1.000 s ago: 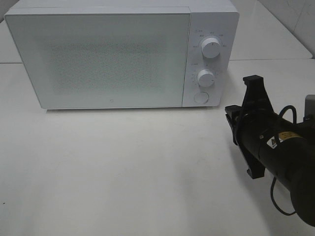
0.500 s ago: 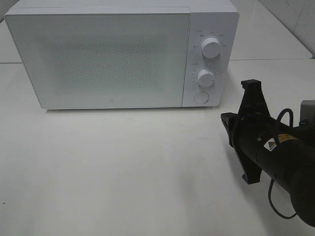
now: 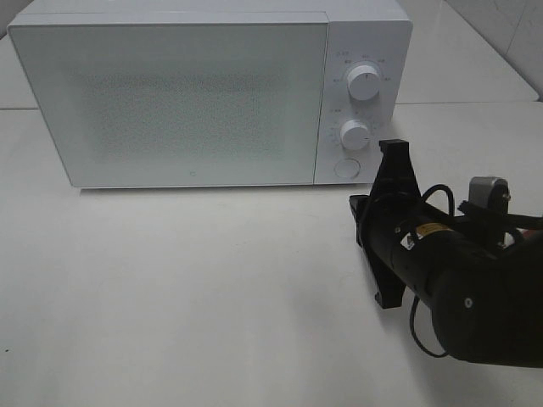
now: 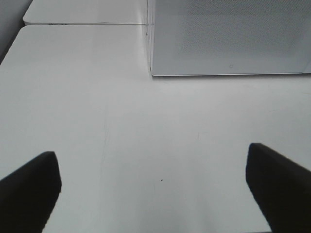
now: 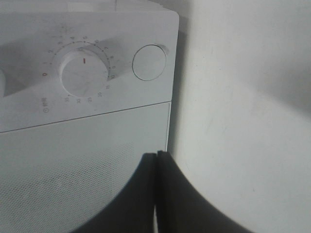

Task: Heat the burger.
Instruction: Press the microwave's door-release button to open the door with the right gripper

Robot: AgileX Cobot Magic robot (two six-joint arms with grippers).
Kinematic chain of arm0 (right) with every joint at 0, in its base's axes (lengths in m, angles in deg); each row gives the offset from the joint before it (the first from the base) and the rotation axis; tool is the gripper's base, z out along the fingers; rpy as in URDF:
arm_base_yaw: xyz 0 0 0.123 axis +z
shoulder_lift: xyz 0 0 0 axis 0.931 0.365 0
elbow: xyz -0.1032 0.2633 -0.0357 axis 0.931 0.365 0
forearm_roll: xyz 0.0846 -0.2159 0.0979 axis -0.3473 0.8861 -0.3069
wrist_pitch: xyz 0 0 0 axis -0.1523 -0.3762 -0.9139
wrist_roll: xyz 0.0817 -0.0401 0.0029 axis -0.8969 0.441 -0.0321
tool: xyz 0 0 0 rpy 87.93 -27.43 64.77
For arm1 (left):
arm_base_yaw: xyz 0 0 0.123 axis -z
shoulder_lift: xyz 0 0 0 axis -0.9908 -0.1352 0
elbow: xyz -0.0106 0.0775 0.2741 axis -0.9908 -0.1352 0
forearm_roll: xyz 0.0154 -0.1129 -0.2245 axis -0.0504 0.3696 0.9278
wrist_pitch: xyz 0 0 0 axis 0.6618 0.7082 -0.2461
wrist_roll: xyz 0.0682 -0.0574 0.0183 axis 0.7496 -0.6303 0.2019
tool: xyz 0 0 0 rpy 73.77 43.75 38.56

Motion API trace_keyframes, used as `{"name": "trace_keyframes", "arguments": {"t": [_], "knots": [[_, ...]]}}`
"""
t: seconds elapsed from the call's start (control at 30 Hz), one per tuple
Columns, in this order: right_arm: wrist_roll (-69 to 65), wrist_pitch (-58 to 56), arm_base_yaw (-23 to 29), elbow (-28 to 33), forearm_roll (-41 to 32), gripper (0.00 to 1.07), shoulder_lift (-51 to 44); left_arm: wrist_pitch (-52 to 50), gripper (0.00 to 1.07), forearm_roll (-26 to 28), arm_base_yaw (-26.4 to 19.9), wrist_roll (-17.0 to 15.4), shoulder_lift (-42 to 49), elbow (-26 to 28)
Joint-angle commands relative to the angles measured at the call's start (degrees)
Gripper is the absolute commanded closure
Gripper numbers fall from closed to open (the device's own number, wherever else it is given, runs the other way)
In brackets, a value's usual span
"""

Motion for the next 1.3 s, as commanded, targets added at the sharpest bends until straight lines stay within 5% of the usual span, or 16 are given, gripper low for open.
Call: {"name": "trace_keyframes", "arguments": {"t": [0.03, 0.67, 1.3], "knots": [[-0.63, -0.8, -1.55, -2.69, 0.23, 1.07, 2.35, -0.17, 0.09, 0.17, -0.23, -0.23, 0.46, -0.23], [0.06, -6.36, -12.32, -12.2, 7.91, 1.07, 7.1, -0.17, 0.09, 0.17, -0.23, -0.23, 0.46, -0.23], [-0.46, -8.65, -15.13, -21.37, 8.19, 1.07, 16.27, -0.17, 0.09, 0.17, -0.23, -0.23, 0.46, -0.23]]}}
